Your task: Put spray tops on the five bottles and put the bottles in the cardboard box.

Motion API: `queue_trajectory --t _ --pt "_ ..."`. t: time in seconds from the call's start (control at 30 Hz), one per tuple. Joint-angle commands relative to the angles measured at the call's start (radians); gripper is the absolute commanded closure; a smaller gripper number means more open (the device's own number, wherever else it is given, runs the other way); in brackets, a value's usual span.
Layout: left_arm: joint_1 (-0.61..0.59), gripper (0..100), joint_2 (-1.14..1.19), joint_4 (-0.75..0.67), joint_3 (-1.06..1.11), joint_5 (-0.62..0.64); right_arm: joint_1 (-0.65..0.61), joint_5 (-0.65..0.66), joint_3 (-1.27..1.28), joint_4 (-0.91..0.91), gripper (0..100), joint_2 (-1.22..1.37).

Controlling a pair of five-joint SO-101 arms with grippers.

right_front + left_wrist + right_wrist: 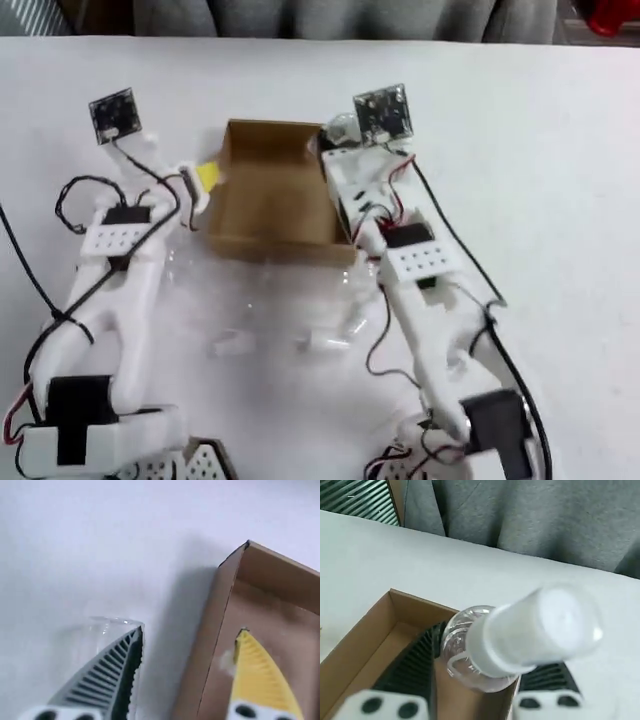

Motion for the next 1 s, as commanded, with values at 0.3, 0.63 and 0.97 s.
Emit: queue_trajectory --t 0.3,0.63,0.97 --pt "-0.016 72 -0.005 -0.040 -0.071 0.011 -0.007 0.002 -0.405 0.286 98.4 0.240" --pt "-0.016 72 -0.004 -0.040 -0.071 0.006 0.027 0.002 -0.555 0.338 98.4 0.412" --pt "-0.013 72 -0.002 -0.066 -0.064 -0.049 0.059 0.055 -0.620 0.346 98.4 0.475"
